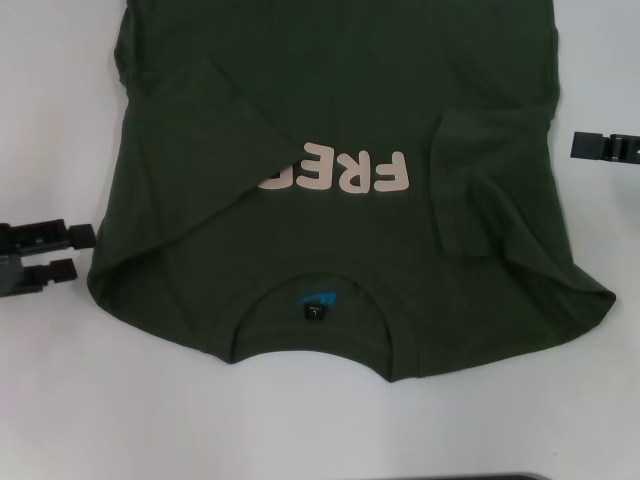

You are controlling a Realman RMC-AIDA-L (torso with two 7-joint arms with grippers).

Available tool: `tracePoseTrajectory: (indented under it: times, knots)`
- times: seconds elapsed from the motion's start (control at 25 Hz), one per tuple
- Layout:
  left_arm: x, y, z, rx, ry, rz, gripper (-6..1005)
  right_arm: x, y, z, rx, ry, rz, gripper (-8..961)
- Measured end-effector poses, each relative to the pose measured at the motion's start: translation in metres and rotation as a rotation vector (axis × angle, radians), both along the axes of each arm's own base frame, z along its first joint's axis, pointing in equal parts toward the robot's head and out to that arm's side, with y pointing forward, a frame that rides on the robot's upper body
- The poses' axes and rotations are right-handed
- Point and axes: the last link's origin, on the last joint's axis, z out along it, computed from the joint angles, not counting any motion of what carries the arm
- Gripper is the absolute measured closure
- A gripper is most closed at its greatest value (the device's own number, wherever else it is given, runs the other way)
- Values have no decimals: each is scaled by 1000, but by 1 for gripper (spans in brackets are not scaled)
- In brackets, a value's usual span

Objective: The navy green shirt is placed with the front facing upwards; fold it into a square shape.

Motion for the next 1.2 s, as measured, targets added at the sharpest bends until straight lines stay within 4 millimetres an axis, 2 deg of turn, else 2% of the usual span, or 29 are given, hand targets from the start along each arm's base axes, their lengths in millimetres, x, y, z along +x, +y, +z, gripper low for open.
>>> tracePoseTrajectory:
  times: [0.44, 1.2]
  knots:
    - [-8, 3, -10, -22, 41, 83, 242, 0, 3, 3, 8, -6, 2, 50]
    - [-7, 8, -25, -42, 45, 91, 242, -2, 5, 4, 12, -1, 1, 52]
